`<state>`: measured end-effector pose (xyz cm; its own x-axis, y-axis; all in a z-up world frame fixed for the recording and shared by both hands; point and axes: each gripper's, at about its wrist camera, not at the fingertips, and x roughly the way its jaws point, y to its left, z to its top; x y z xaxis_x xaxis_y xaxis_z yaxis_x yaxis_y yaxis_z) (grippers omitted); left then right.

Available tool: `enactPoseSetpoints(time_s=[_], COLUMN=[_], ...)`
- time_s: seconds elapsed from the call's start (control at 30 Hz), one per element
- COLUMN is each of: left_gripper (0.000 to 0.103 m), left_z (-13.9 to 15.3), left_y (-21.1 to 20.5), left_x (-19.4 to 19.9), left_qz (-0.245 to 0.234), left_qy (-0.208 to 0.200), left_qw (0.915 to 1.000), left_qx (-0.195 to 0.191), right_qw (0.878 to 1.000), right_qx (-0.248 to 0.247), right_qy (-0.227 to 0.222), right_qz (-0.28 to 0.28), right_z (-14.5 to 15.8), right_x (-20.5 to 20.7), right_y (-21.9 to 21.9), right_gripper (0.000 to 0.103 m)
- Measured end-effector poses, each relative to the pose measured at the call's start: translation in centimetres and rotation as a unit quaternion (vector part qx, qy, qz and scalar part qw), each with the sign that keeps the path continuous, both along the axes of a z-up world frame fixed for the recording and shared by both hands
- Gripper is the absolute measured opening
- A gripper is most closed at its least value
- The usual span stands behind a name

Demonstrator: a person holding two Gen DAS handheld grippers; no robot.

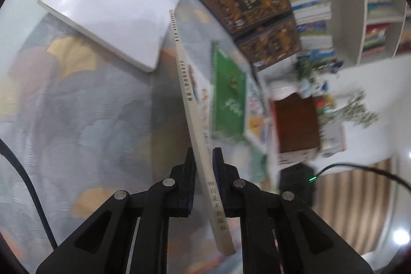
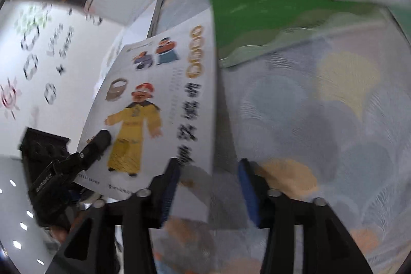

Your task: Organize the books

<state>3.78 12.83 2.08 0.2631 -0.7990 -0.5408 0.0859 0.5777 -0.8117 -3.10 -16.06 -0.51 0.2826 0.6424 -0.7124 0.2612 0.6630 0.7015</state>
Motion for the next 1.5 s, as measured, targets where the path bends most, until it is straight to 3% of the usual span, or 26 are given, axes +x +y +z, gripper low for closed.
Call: enactPoseSetpoints(time_s=[0.17, 0.33, 0.37, 0.5, 0.67, 0.77, 0.9, 1.07, 1.37, 1.5], left_gripper=[0.009, 0.009, 0.009, 0.009, 0.009, 0.009, 0.009, 0.009, 0.013, 0.012], left_z=[0.0, -1.1, -1.2, -1.8, -1.2, -0.4, 1.4, 3.1, 6.8, 8.6], left_y=[-0.2, 0.5, 0.6, 2.0, 2.0, 1.5, 1.0, 0.7, 2.2, 3.5], left_x=[0.5, 0.4, 0.3, 0.3, 0.0, -0.4, -0.8, -0.9, -0.7, 0.9], left_qz=[0.005, 0.014, 0.018, 0.032, 0.023, 0.012, 0.002, -0.009, 0.001, 0.023], left_qy=[0.017, 0.043, 0.043, 0.05, 0.017, -0.016, -0.063, -0.101, -0.149, -0.171], left_qw=[0.9994, 0.9975, 0.9978, 0.9981, 0.9969, 0.9919, 0.985, 0.9805, 0.9798, 0.978], left_qx=[-0.031, -0.054, -0.048, -0.015, 0.073, 0.126, 0.161, 0.168, 0.133, 0.118], right_qw=[0.993, 0.974, 0.972, 0.978, 0.997, 0.999, 0.994, 0.984, 0.969, 0.961], right_qx=[0.108, 0.216, 0.222, 0.199, 0.069, 0.001, -0.057, -0.111, -0.144, -0.152], right_qy=[0.021, 0.03, 0.034, 0.017, -0.023, -0.045, -0.076, -0.116, -0.173, -0.199], right_qz=[-0.035, -0.066, -0.071, -0.067, -0.008, 0.028, 0.056, 0.081, 0.103, 0.117], right_z=[-2.1, -4.0, -4.1, -3.1, 0.1, 1.7, 3.5, 5.9, 9.6, 11.1], right_x=[-0.6, -0.3, -0.1, -0.4, 0.3, 0.6, 0.4, 0.1, 0.3, 2.4], right_y=[-1.1, 0.5, 0.7, 0.8, 2.1, 3.6, 4.8, 5.5, 7.5, 9.1], right_gripper=[0.056, 0.056, 0.05, 0.026, 0.024, 0.024, 0.024, 0.024, 0.024, 0.024])
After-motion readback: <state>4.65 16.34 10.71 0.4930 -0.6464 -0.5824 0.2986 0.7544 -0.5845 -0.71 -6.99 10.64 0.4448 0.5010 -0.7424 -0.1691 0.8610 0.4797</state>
